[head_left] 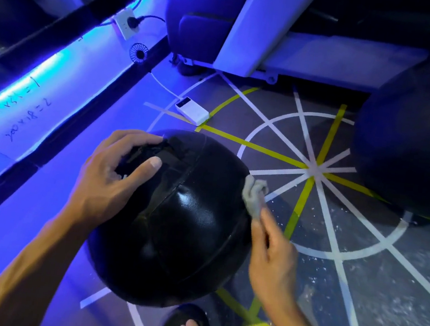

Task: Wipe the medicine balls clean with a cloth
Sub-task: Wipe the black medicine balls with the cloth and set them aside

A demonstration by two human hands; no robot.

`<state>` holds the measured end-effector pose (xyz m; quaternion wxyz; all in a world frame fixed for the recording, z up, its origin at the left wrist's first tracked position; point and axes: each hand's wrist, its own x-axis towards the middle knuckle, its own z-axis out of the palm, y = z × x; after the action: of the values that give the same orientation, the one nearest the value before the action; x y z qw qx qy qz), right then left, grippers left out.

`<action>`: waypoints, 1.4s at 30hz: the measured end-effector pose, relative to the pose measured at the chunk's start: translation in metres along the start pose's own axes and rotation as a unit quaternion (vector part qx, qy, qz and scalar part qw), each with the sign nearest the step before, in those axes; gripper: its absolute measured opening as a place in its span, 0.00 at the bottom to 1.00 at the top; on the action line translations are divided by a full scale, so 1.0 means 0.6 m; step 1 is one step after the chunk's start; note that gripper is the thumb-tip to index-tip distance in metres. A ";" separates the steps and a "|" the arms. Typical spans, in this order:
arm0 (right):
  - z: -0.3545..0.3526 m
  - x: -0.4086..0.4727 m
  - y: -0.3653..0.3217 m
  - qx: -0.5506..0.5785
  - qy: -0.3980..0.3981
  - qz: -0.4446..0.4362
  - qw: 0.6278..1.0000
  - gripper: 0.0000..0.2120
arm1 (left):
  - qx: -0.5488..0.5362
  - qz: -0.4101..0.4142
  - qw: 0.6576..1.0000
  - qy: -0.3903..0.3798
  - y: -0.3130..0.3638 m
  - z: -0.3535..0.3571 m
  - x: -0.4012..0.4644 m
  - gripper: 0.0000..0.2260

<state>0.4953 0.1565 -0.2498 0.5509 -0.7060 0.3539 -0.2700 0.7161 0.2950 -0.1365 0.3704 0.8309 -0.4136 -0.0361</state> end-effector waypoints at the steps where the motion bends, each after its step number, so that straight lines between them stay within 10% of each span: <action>1: -0.004 0.027 0.013 0.000 0.008 0.040 0.999 0.18 | 0.002 0.002 1.000 -0.004 0.000 0.001 -0.003 0.15; 4: -0.003 0.041 0.009 0.021 0.012 0.067 0.997 0.16 | 0.006 0.002 1.000 0.001 0.000 0.002 -0.005 0.13; 11: -0.014 -0.135 -0.020 -0.111 -0.090 -0.305 0.942 0.14 | -0.001 -0.013 1.000 0.017 -0.014 -0.010 0.022 0.11; 17: -0.079 -0.033 -0.032 -0.020 0.014 -0.023 0.999 0.19 | -0.001 -0.010 1.000 0.018 -0.011 -0.003 0.024 0.11; 28: -0.036 -0.097 -0.025 -0.109 -0.139 -0.305 0.936 0.14 | 0.000 -0.012 1.000 0.017 -0.006 -0.002 0.031 0.09; 34: -0.074 0.013 -0.044 -0.057 0.028 -0.098 0.993 0.16 | 0.003 -0.009 1.000 0.014 0.003 0.002 0.022 0.10; 39: -0.031 -0.032 -0.044 -0.069 -0.065 -0.207 0.974 0.17 | 0.015 -0.019 1.000 0.007 0.007 -0.005 0.013 0.13; 42: -0.070 -0.037 -0.001 -0.123 -0.049 -0.103 0.986 0.12 | 0.031 -0.054 0.998 -0.010 0.013 -0.020 0.011 0.20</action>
<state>0.4494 0.1495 -0.2385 0.4460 -0.8134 0.2818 -0.2451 0.7199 0.2942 -0.1214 0.3377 0.8627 -0.3727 -0.0521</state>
